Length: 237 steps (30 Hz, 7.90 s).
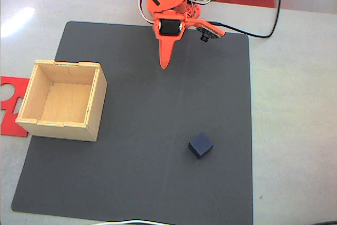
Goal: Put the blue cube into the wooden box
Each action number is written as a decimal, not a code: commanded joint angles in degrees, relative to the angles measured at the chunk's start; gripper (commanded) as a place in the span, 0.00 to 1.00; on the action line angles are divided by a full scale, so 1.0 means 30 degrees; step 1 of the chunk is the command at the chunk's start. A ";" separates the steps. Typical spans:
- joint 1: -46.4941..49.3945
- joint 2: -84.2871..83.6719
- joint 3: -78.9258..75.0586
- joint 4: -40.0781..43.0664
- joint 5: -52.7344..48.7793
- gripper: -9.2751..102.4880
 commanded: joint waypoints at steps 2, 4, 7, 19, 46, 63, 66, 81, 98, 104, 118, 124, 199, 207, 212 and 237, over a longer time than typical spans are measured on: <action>-0.0205 0.0293 -0.0059 -0.0234 0.0029 0.08; -0.0264 0.0293 -0.0059 -0.0234 0.0000 0.08; -0.0264 0.0293 -0.0059 -0.0234 0.0000 0.09; 0.1934 -0.1523 -0.0264 -0.2842 0.1523 0.21; -0.1699 -3.8291 -3.2607 0.2725 -0.3896 0.28; -0.3779 -4.2715 -3.6416 0.3135 -0.5918 0.33; -0.4336 -4.3125 -3.6445 0.3135 -0.5918 0.34; -0.4512 -4.3975 -3.7031 0.3340 -0.6094 0.09; 0.4072 -3.9961 -5.0742 1.2861 -0.6563 0.08; 0.7939 -4.1104 -5.0742 1.1689 -0.6855 0.08; 1.0518 -4.2275 -5.0742 1.2891 -0.7148 0.08; 1.1748 -4.2979 -5.0742 1.2305 -0.7500 0.08; 1.0957 -4.5088 -5.4404 1.3301 -0.7178 0.08; 0.9727 -3.7969 -5.3965 1.3447 -0.5742 0.08; 0.7588 -3.2490 -5.2764 1.3447 -0.5127 0.08; -0.2900 -0.3311 -2.7158 0.6914 -0.5596 0.08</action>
